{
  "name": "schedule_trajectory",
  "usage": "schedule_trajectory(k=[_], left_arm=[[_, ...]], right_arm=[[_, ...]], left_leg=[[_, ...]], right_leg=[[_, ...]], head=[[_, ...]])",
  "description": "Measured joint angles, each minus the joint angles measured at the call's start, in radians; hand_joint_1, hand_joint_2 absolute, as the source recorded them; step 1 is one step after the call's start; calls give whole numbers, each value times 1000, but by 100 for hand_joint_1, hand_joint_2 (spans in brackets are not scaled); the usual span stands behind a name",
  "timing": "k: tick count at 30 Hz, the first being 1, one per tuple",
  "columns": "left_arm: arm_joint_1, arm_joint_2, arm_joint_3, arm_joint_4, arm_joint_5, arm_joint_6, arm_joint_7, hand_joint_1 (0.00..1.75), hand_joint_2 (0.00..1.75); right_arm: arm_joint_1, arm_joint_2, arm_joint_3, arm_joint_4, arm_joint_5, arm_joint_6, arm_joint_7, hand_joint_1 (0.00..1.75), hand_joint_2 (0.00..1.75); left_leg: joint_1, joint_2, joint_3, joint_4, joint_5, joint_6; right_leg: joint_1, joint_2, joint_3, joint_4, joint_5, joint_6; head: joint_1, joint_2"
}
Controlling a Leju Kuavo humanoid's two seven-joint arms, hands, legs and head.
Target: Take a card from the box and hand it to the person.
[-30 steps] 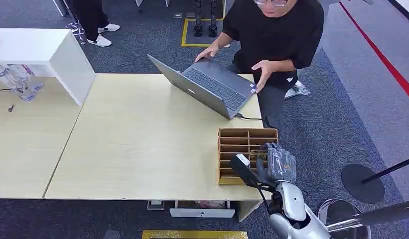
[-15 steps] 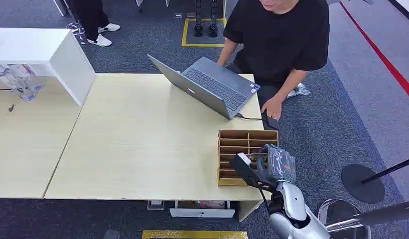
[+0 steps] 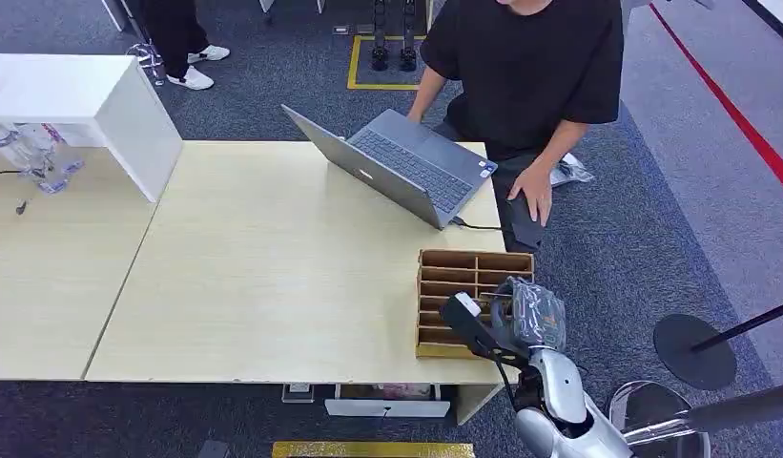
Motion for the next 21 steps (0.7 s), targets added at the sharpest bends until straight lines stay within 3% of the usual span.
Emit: schedule_trajectory(k=[2, 8, 14, 21], left_arm=[[0, 0, 0, 0, 0, 0, 0, 0, 0], [0, 0, 0, 0, 0, 2, 0, 0, 0], [1, 0, 0, 0, 0, 5, 3, 0, 0], [1, 0, 0, 0, 0, 5, 2, 0, 0]], right_arm=[[0, 0, 0, 0, 0, 0, 0, 129, 175], [0, -2, 2, -2, 36, -6, 8, 134, 175], [8, -24, -20, -104, 187, 149, 14, 131, 175], [1, -55, -42, -251, 240, 201, 17, 131, 175]], left_leg=[[0, 0, 0, 0, 0, 0], [0, 0, 0, 0, 0, 0], [0, 0, 0, 0, 0, 0], [0, 0, 0, 0, 0, 0]], right_leg=[[0, 0, 0, 0, 0, 0], [0, 0, 0, 0, 0, 0], [0, 0, 0, 0, 0, 0], [0, 0, 0, 0, 0, 0]], head=[[0, 0], [0, 0], [0, 0], [0, 0]])
